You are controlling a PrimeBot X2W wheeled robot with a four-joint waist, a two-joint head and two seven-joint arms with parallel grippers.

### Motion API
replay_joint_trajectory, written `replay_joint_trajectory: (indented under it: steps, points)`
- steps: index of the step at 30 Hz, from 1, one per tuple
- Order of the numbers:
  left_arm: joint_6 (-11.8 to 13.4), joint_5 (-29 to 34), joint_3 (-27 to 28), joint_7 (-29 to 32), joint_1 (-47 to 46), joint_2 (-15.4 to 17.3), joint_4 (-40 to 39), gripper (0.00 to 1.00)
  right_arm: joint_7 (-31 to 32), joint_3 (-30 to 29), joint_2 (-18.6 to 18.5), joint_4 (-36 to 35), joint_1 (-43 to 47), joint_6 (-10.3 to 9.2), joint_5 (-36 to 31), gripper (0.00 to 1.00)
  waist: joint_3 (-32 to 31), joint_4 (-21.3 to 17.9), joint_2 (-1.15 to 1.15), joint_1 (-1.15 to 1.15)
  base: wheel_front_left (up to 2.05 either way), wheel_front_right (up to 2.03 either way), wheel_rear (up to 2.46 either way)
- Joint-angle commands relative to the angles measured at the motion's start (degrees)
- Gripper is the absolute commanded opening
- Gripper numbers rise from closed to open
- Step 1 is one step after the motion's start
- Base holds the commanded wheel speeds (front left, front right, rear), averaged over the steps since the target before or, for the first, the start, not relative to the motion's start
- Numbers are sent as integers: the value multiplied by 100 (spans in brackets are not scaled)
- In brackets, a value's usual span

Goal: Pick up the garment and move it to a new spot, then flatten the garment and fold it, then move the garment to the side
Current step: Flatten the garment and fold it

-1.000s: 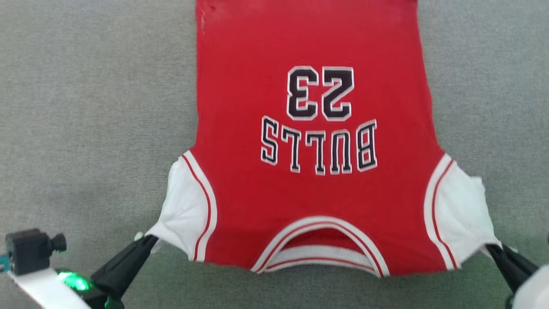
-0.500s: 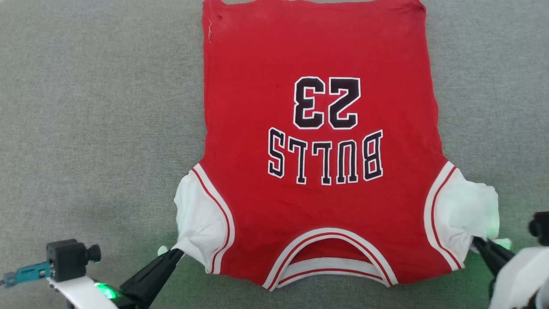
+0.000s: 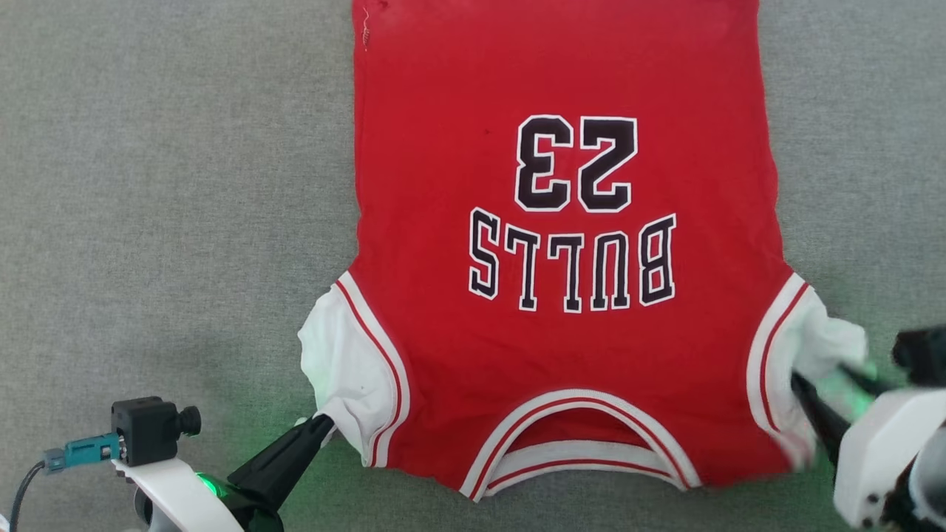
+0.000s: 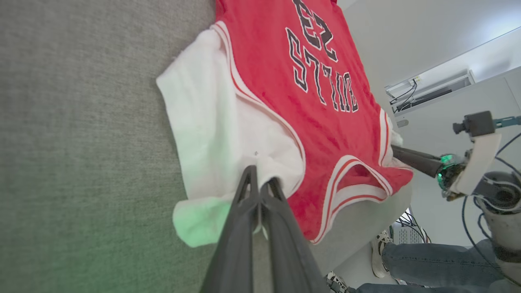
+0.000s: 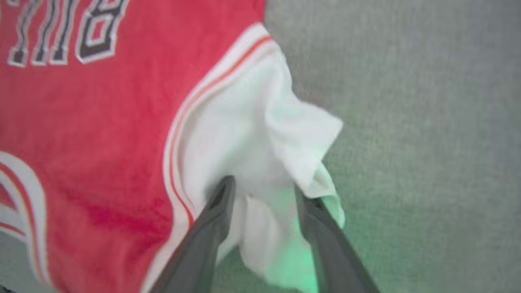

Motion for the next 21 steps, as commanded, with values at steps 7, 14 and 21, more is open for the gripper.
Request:
replay_joint_trajectory:
  steps: [7, 14, 21]
  points:
    - [14, 298, 136, -10, -194, 115, -378, 0, 957, -318, -209, -967, -1529, -2, 24, 100, 430, 55, 0, 0, 0, 0, 0]
    - [15, 470, 90, -10, -630, 71, -766, 0, 1504, -634, -285, -40, -3743, -2, -394, 100, 861, 474, 0, 0, 0, 0, 0]
    - [15, 579, -160, -10, -1077, -136, -999, 0, 1921, -375, -512, 1637, -5571, -3, -1441, 100, 1329, 1025, 0, 0, 0, 0, 0]
